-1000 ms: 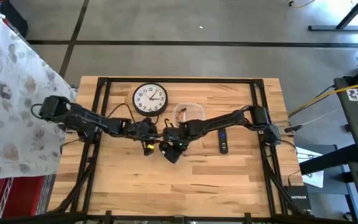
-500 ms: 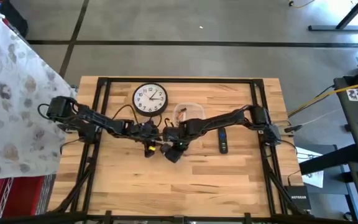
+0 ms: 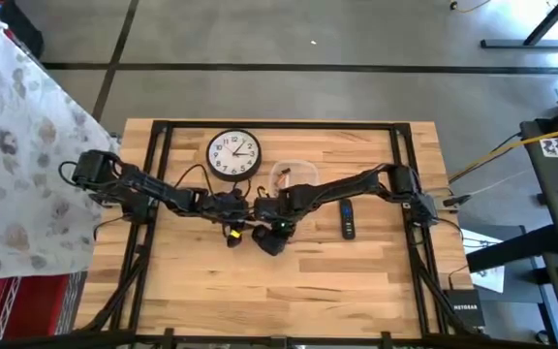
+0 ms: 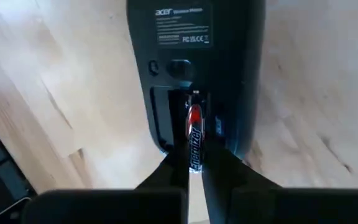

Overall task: Insert battery
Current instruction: Insert the silver battery into the computer mouse

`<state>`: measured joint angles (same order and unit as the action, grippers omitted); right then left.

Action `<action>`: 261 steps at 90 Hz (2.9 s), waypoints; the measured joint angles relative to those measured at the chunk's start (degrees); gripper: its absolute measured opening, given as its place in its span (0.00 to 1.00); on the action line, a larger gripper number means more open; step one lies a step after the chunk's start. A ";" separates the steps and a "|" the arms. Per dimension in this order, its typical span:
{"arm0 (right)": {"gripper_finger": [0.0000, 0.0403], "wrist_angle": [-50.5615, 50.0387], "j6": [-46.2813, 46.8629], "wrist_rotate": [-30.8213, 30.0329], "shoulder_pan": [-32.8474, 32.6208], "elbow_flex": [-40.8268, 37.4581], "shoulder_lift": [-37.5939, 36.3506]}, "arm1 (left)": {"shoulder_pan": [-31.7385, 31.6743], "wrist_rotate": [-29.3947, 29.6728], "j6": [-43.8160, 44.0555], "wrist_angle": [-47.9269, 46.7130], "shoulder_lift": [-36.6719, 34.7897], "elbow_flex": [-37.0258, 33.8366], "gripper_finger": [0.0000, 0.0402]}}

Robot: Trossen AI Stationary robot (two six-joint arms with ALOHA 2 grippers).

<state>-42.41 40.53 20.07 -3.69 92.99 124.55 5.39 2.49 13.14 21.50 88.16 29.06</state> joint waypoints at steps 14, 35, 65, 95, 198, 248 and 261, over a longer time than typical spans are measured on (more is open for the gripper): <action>0.00 -4.17 0.62 -1.12 -0.06 1.87 0.28 | -0.02 0.75 0.06 0.46 0.00 0.00 0.24; 0.00 -9.43 1.23 -2.85 0.01 4.69 0.55 | 0.06 0.87 0.16 0.57 -0.02 0.09 0.24; 0.00 -13.08 2.59 -2.30 0.03 4.92 0.55 | 1.58 0.91 -0.02 0.80 -0.02 0.09 0.24; 0.00 -12.96 2.71 0.38 0.80 4.74 1.44 | 1.79 2.03 -2.23 5.58 -0.02 0.07 0.24; 0.00 -15.98 1.49 1.42 1.88 4.85 1.77 | 7.14 5.70 -1.21 19.96 6.65 2.29 0.24; 0.00 -18.92 -2.98 1.61 1.07 4.79 1.77 | -2.73 1.11 -6.14 5.45 6.67 5.90 0.06; 0.00 -18.72 -6.06 1.51 -0.94 4.83 1.79 | -0.97 1.12 -7.52 3.50 6.64 5.90 0.04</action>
<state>-61.14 34.47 21.57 -4.62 97.82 126.34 4.42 3.61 5.62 25.00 94.80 34.96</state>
